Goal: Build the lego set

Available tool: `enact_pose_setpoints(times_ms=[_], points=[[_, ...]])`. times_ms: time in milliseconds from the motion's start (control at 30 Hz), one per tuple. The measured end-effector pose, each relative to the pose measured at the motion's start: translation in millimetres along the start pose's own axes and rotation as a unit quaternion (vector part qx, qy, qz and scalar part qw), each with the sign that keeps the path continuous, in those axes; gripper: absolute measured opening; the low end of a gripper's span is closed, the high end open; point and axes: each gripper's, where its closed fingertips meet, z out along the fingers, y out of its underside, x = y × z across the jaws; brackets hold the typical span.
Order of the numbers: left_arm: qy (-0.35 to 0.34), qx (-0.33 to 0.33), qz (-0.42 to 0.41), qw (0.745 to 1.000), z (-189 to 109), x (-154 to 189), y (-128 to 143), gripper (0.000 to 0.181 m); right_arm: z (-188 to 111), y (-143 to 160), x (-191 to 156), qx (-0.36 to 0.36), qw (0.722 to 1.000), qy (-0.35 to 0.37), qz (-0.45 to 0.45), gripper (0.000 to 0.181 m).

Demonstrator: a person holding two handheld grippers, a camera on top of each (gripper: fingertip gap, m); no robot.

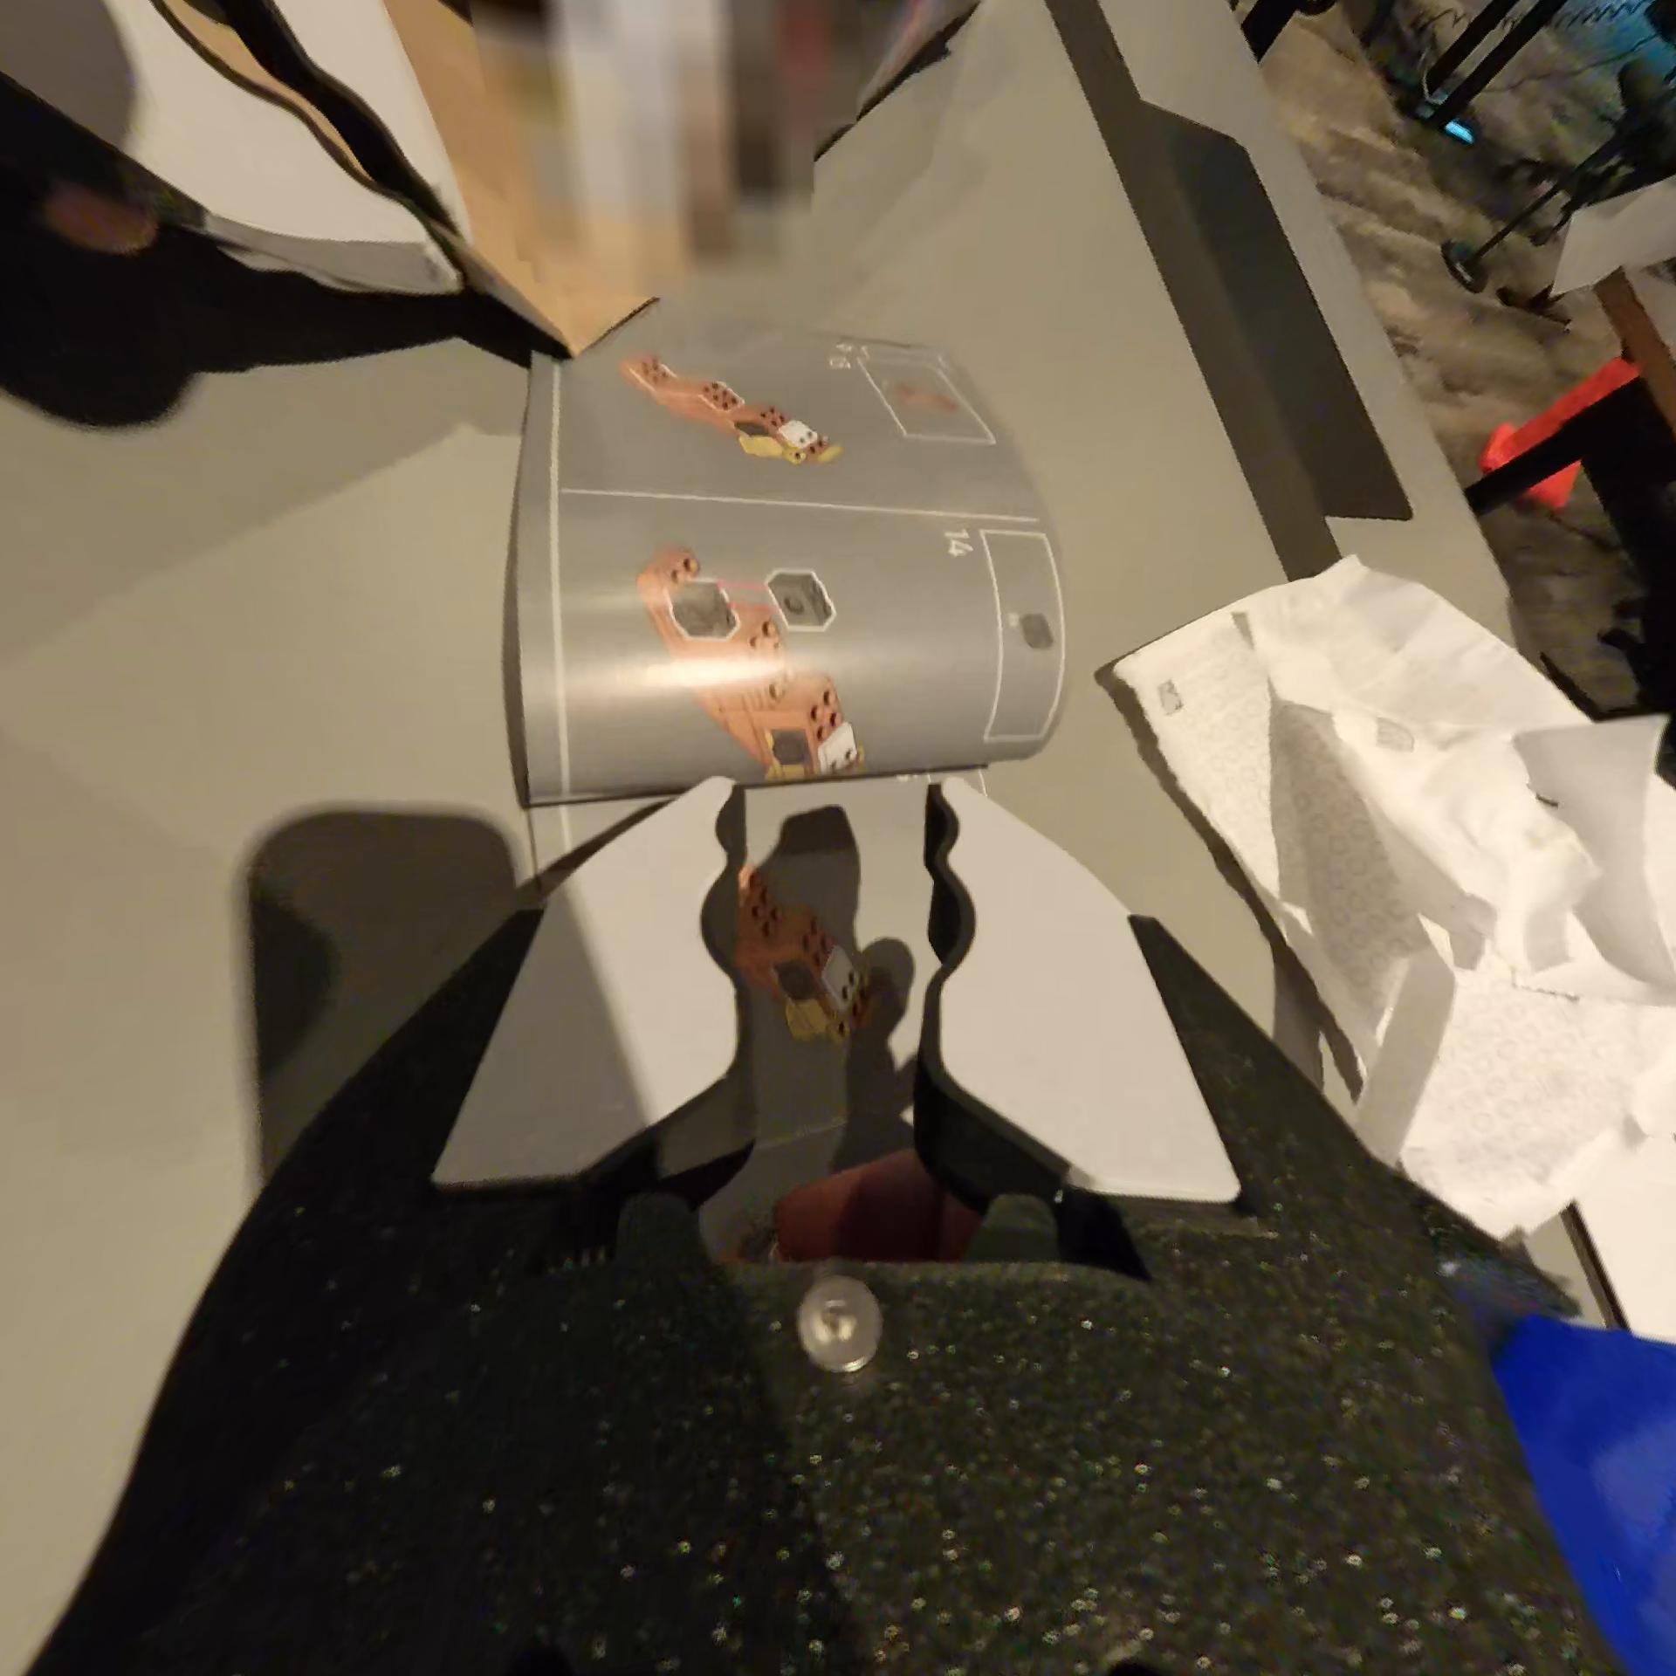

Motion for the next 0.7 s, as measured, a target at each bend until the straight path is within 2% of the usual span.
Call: enact_pose_setpoints(times_ms=[233, 700], points=[[-0.01, 0.005, -0.001, 1.0, -4, -4, -2, 0.002, 17, -9, -4, 0.005, 1.0, -0.003, -0.021, 0.036], [-0.007, -0.002, 0.014, 1.0, -7, -3, 7, 0.002, 23, -22, -4, 0.001, 0.999, 0.001, -0.04, 0.036]])
